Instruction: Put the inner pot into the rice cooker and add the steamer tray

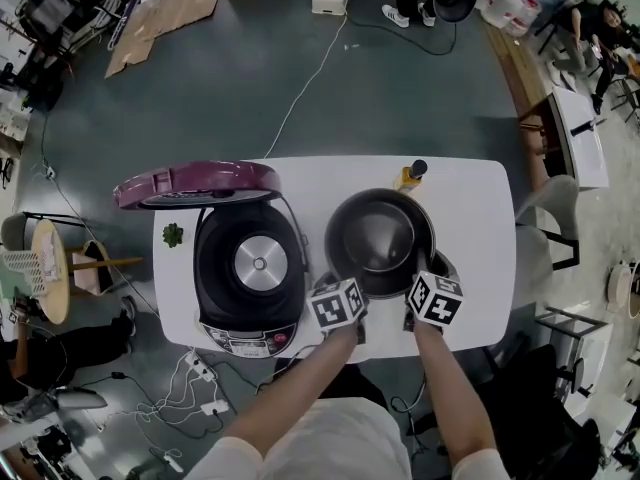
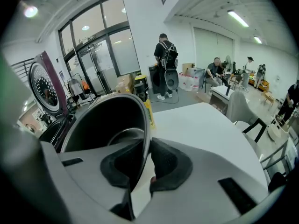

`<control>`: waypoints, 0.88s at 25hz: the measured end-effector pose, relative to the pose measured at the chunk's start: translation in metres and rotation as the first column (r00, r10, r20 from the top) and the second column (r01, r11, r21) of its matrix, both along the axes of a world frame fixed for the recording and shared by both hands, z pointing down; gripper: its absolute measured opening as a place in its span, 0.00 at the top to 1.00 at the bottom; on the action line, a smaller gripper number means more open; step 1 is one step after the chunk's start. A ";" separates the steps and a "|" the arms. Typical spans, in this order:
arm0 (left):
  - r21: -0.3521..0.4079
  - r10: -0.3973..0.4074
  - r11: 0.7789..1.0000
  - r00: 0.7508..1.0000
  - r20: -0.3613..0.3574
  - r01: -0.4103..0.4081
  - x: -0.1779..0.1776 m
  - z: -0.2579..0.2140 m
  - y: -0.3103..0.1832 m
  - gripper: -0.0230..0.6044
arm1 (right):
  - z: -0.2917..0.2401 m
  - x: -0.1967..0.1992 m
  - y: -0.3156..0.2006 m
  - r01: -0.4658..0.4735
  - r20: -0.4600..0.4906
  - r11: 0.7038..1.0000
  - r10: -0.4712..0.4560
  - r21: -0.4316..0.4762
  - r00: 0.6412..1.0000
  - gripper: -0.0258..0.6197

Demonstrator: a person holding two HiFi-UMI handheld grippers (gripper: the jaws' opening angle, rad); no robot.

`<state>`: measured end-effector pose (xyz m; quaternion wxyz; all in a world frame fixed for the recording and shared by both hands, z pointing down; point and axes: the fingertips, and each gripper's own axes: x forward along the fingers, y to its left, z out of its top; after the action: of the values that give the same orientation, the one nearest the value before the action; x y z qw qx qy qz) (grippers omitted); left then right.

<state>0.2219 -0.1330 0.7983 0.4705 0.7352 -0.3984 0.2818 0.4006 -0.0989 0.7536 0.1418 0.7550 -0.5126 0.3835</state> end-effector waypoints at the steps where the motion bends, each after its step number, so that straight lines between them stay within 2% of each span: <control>1: 0.008 0.006 1.000 1.000 -0.004 -0.006 0.001 -0.004 0.000 0.65 | -0.003 0.000 0.004 -0.012 0.000 1.000 0.012 0.005 1.000 0.86; 7: 0.073 0.043 0.996 0.999 -0.022 -0.041 0.004 -0.036 -0.003 0.66 | -0.028 0.002 0.019 -0.066 -0.001 0.997 0.066 0.049 0.998 0.86; 13: 0.136 0.048 0.990 0.997 -0.053 -0.040 -0.005 -0.074 -0.004 0.69 | -0.069 -0.010 0.028 -0.086 -0.019 0.989 0.089 0.117 0.996 0.85; 22: 0.226 0.038 0.974 0.997 -0.061 -0.024 -0.027 -0.122 -0.011 0.71 | -0.110 -0.033 0.028 -0.070 -0.042 0.980 0.079 0.185 0.996 0.85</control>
<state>0.1948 -0.1441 0.6762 0.3924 0.7987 -0.4008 0.2180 0.3679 -0.0708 0.6433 0.0697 0.7927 -0.5135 0.3211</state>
